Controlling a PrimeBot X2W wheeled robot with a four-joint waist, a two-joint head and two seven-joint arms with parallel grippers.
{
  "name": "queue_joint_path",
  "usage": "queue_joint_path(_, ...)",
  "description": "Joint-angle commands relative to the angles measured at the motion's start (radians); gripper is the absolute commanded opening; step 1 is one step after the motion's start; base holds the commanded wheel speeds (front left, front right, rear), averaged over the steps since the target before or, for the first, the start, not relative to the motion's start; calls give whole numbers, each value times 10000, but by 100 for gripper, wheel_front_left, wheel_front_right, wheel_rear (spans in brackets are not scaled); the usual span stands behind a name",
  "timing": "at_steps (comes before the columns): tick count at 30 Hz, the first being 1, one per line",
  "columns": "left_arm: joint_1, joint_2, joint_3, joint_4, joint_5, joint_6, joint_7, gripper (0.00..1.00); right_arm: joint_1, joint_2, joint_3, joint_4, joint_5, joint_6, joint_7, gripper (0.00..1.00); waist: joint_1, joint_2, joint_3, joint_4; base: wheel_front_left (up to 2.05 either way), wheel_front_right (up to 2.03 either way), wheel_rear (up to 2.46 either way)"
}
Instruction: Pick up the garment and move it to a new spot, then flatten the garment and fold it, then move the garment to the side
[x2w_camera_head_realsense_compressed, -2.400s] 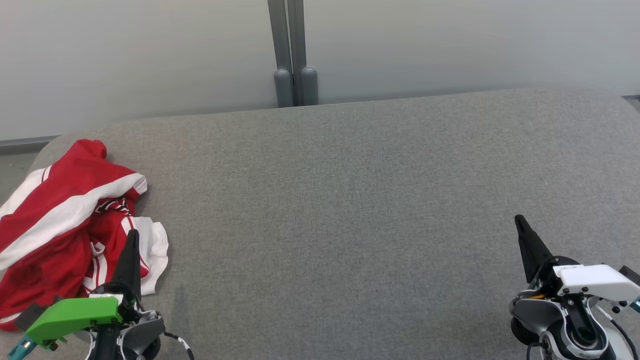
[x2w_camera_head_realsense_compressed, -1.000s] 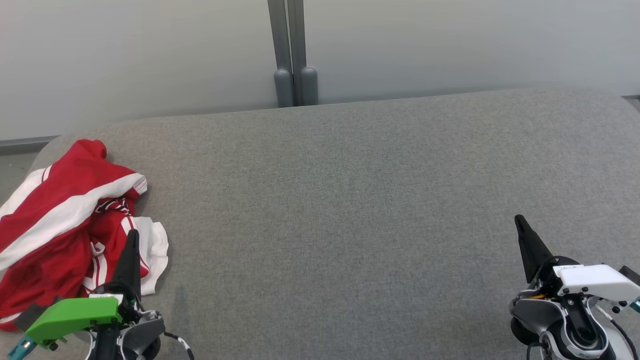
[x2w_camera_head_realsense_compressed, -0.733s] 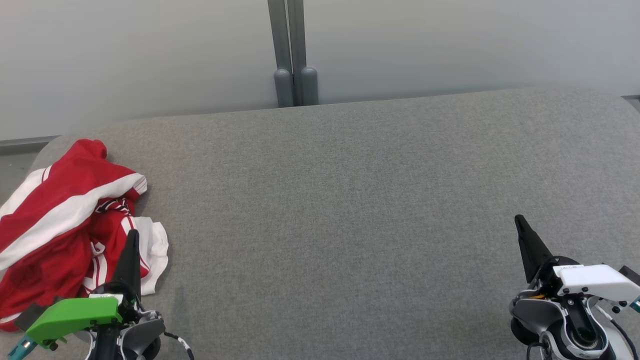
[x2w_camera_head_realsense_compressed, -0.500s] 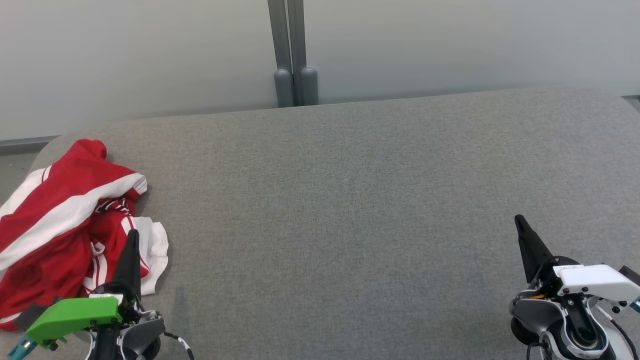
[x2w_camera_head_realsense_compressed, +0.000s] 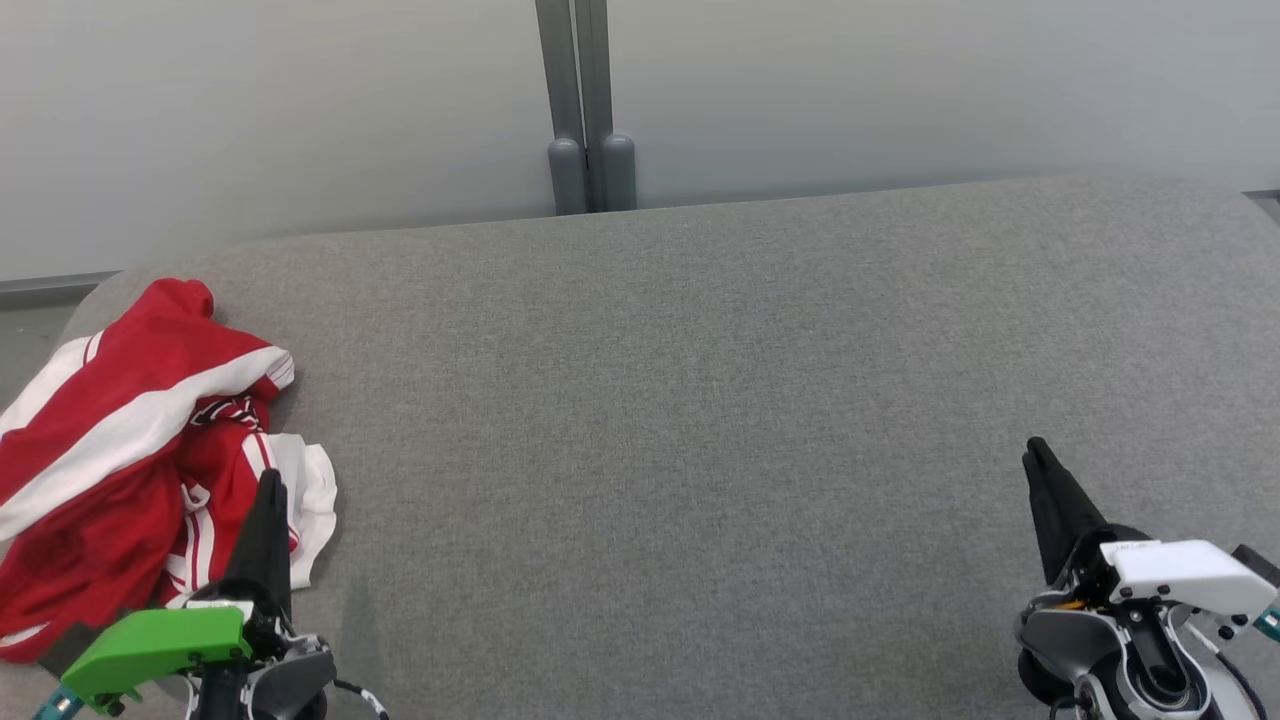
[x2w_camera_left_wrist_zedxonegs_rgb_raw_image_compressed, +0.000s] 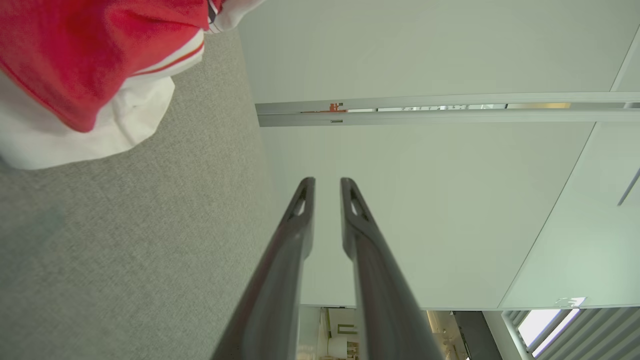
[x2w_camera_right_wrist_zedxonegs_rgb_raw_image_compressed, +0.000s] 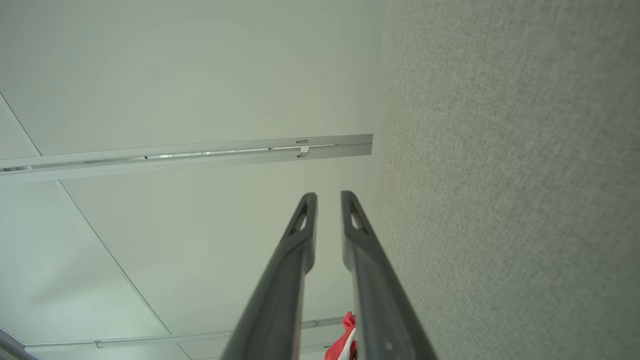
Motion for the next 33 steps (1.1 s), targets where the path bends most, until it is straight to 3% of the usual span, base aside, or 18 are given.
queue_joint_path(1, 67, -17, -11, 80, 1, 4, -9, 100, 49, 23, 13, 67, 1, -2, -3, 100, 0, 0, 1, 0, 0, 0, 0)
queue_joint_path(19, 250, -21, -80, -573, 786, -4, -830, 100, -136, 22, 838, -461, -56, 0, -744, 100, 0, 0, 39, 4, 0, 0, 0)
queue_joint_path(33, 300, -5, -221, -1007, 3358, 28, -1397, 100, -393, -55, 1414, -964, -1441, 1, -1401, 100, 0, 0, 94, -2, 0, 0, 0)
